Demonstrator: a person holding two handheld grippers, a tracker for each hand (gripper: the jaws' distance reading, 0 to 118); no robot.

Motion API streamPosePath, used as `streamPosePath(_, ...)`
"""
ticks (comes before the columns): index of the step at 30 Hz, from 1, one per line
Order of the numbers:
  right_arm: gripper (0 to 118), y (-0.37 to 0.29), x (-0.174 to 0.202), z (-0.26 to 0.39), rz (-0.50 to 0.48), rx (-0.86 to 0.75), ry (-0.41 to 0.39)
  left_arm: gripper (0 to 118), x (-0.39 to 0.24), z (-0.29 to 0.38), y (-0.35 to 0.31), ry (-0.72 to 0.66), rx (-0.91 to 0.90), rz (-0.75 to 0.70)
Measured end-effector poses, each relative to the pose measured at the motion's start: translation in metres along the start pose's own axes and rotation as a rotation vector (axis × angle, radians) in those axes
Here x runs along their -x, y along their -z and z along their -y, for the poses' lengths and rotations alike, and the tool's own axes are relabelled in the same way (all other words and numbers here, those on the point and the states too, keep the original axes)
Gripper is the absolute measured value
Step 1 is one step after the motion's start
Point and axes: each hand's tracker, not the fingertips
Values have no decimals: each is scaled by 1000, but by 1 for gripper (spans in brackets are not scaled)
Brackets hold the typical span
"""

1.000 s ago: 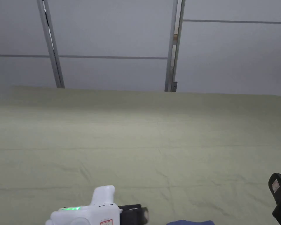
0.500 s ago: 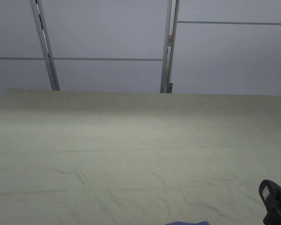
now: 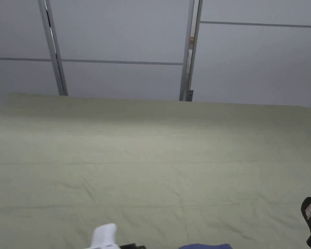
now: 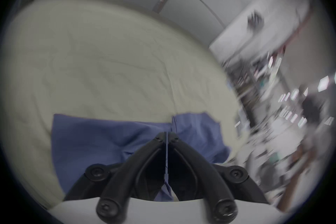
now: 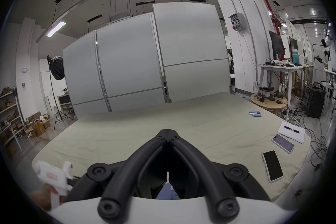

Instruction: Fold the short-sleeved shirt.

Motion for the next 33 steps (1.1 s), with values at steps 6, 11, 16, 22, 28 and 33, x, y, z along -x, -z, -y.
streamPosePath(6,2,8,14,4,-25,23,8,118,110,-21,-64,-259,14,62)
streamPosePath(11,2,11,29,6,-47,44,-33,118,163,0,-63,-536,30,161)
streamPosePath(16,2,15,40,7,-58,58,-50,118,170,26,-20,-598,22,369)
streamPosePath(22,3,16,50,5,-72,60,-58,16,153,27,34,-656,117,245)
streamPosePath(28,2,14,41,6,-65,59,-75,10,144,23,23,-625,114,156)
streamPosePath(33,2,10,31,1,-47,46,-75,9,151,12,-42,-542,-17,47)
